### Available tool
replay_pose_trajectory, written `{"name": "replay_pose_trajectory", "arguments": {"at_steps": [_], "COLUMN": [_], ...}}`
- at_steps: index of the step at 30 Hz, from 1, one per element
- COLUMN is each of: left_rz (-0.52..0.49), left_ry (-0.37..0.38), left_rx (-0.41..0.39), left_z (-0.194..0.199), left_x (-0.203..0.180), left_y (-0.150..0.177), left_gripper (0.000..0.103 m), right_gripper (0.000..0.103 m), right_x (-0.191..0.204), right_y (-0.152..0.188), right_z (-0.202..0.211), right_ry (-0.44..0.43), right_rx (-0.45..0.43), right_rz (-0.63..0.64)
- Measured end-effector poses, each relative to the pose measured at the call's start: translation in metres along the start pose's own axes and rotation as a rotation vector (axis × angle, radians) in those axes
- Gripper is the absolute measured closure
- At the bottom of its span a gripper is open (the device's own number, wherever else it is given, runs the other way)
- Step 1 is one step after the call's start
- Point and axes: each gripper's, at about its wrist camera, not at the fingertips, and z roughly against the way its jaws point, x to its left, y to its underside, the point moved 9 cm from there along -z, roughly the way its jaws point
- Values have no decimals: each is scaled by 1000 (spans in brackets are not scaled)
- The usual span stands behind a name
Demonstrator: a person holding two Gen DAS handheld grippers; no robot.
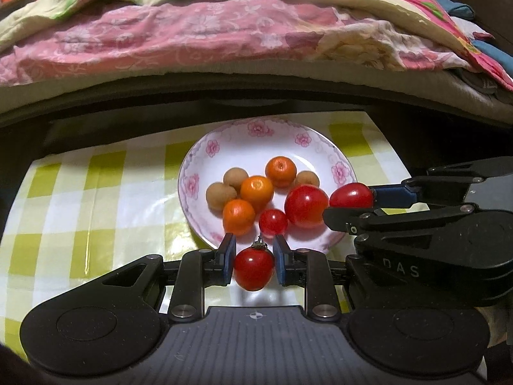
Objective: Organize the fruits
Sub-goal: 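Carry the cherry tomato and red tomato with both tools over the plate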
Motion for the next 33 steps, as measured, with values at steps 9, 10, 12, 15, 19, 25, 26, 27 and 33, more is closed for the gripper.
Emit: {"name": "replay_pose_trajectory", "arguments": {"at_steps": [9,10,12,15,19,25,26,27,33], "left_rz": [-26,-29,-35,-35,-28,-28,-26,-22,-18], "left_ry": [1,2,1,3,3,-9,-9,-8,-20], "left_rx": [-9,-10,-9,-12,-20,-19,-21,-22,-34], "left_z": [-13,-14,-17,-20,-25,-37,-39,-41,-49], "left_x": [-5,-6,-6,-6,-4,0,1,2,6], "left_y": [-12,-13,-14,-17,-22,-28,-29,-31,-41], "left_gripper": [72,72,73,73,73,73,73,73,73], "right_gripper": [67,67,67,67,67,67,67,67,67], "right_x": [-15,-17,-20,-23,-25,-29,-30,-31,-35], "right_y": [-4,-5,-6,-8,-13,-26,-28,-30,-40], "right_z": [-11,-13,-16,-20,-24,-31,-33,-34,-43], "right_ry": [20,22,23,28,29,45,51,52,59], "right_rx": [7,9,11,11,3,-23,-28,-31,-41], "right_rz": [-19,-21,-27,-29,-29,-31,-29,-28,-30]}}
